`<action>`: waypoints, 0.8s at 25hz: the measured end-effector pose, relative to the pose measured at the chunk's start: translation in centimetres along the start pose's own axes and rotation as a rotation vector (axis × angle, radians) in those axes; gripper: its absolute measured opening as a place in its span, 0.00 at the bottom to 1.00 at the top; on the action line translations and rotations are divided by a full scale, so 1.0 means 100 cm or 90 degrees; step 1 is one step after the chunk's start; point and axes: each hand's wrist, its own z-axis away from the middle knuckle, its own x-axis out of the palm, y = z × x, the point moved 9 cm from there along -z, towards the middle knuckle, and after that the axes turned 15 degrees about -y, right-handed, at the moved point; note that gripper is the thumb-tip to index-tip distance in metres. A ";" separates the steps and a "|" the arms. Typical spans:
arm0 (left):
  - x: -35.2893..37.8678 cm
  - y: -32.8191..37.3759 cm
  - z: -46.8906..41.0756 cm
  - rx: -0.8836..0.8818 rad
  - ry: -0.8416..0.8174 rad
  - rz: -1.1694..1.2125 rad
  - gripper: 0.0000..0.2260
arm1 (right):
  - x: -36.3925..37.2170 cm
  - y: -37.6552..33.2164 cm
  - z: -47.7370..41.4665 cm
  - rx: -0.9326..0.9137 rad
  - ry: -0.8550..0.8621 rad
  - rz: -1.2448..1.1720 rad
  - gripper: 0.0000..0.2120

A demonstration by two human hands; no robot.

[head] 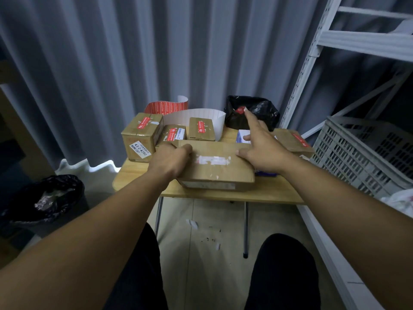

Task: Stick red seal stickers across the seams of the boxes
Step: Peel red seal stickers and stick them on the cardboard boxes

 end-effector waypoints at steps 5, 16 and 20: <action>0.008 -0.009 -0.013 -0.017 0.000 -0.016 0.25 | 0.009 0.015 -0.009 0.040 0.006 -0.009 0.44; 0.003 0.002 -0.032 0.017 0.032 -0.048 0.21 | -0.015 0.010 -0.018 -0.009 0.104 -0.057 0.21; -0.006 0.040 -0.022 0.179 0.095 0.003 0.14 | -0.030 -0.009 -0.023 -0.098 0.185 -0.171 0.05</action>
